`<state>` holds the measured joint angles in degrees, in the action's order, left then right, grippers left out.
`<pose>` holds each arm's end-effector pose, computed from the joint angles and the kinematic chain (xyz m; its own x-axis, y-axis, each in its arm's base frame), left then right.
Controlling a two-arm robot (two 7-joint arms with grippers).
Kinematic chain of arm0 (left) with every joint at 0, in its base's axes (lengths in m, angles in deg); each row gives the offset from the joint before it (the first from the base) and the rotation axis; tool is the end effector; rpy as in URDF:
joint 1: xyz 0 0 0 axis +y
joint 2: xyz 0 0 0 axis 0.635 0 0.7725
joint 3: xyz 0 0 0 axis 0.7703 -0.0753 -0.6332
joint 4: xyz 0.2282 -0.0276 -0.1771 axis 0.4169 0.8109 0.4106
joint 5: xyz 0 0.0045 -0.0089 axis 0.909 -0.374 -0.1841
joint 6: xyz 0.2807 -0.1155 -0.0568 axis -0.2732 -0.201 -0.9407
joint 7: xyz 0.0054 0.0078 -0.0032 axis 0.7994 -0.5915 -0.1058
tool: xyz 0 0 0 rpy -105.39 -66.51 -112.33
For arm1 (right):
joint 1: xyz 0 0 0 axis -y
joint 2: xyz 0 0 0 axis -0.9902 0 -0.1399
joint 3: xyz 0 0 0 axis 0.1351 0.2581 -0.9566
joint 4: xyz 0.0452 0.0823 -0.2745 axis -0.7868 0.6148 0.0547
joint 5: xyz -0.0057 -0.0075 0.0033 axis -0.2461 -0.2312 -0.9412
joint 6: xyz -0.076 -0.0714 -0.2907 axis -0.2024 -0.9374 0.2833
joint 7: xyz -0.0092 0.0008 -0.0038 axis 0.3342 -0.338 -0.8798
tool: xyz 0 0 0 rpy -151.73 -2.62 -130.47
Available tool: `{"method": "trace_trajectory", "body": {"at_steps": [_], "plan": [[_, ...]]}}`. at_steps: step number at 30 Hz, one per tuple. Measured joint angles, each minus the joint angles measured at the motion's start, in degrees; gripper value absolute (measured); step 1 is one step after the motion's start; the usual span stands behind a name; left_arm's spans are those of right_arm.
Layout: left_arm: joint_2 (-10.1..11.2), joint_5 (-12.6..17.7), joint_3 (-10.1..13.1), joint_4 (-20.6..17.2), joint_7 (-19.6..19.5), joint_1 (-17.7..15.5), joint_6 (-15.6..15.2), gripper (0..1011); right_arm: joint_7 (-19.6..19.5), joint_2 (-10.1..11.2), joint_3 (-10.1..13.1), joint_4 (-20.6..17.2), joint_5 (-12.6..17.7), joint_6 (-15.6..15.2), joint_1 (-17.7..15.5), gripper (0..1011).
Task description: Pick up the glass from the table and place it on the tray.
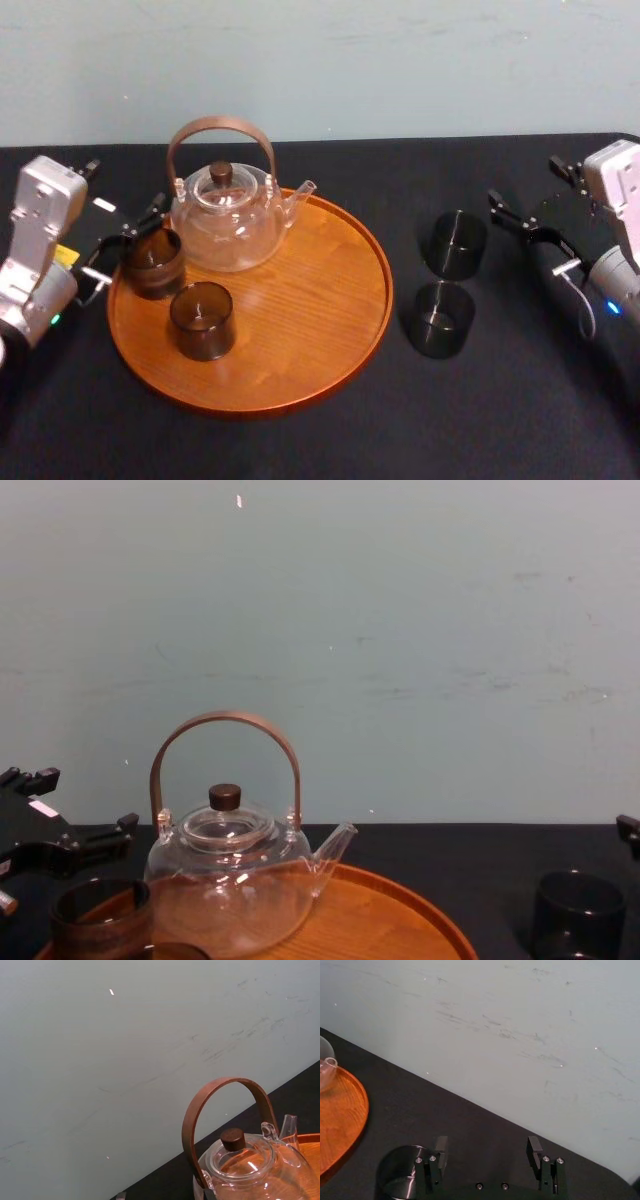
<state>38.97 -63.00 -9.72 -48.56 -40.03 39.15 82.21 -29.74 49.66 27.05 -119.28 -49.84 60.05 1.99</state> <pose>0.3580 0.0828 -0.3022 0.2923 0.8802 0.3738 -0.9552 0.2873 0.0704 0.3552 -0.0858 -0.2934 0.3184 -0.8880 0.3318 0.9478 0.3052 -0.0928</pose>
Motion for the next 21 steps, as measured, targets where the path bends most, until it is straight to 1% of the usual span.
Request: {"method": "trace_trajectory", "body": {"at_steps": [2, 3, 7, 12, 13, 14, 17, 21], "plan": [[0.0, 0.0, 0.0, 0.0, 0.0, 0.0, 0.0, 1001, 0.3, 0.1, 0.2, -0.4, 0.4, -0.3, -0.2, 1002], [0.0, 0.0, 0.0, 0.0, 0.0, 0.0, 0.0, 1001, 1.5, 0.3, 1.0, -1.4, 1.6, -1.3, -0.9, 1002], [0.0, 0.0, 0.0, 0.0, 0.0, 0.0, 0.0, 1001, 3.4, 1.0, 2.8, -4.0, 4.0, -3.1, -2.7, 1002], [0.0, 0.0, 0.0, 0.0, 0.0, 0.0, 0.0, 1002, 5.1, 2.0, 4.4, -6.8, 6.1, -4.6, -5.0, 1002], [0.0, 0.0, 0.0, 0.0, 0.0, 0.0, 0.0, 1001, 5.7, 2.4, 5.1, -7.8, 6.9, -5.1, -5.8, 1002], [0.0, 0.0, 0.0, 0.0, 0.0, 0.0, 0.0, 1001, 5.7, 2.4, 5.1, -7.8, 6.9, -5.1, -5.8, 1002], [0.0, 0.0, 0.0, 0.0, 0.0, 0.0, 0.0, 1001, 7.0, 3.5, 6.6, -10.2, 8.3, -6.3, -8.2, 1002], [0.0, 0.0, 0.0, 0.0, 0.0, 0.0, 0.0, 1001, 8.4, 4.7, 7.9, -12.4, 9.4, -7.2, -10.5, 1002]]}}
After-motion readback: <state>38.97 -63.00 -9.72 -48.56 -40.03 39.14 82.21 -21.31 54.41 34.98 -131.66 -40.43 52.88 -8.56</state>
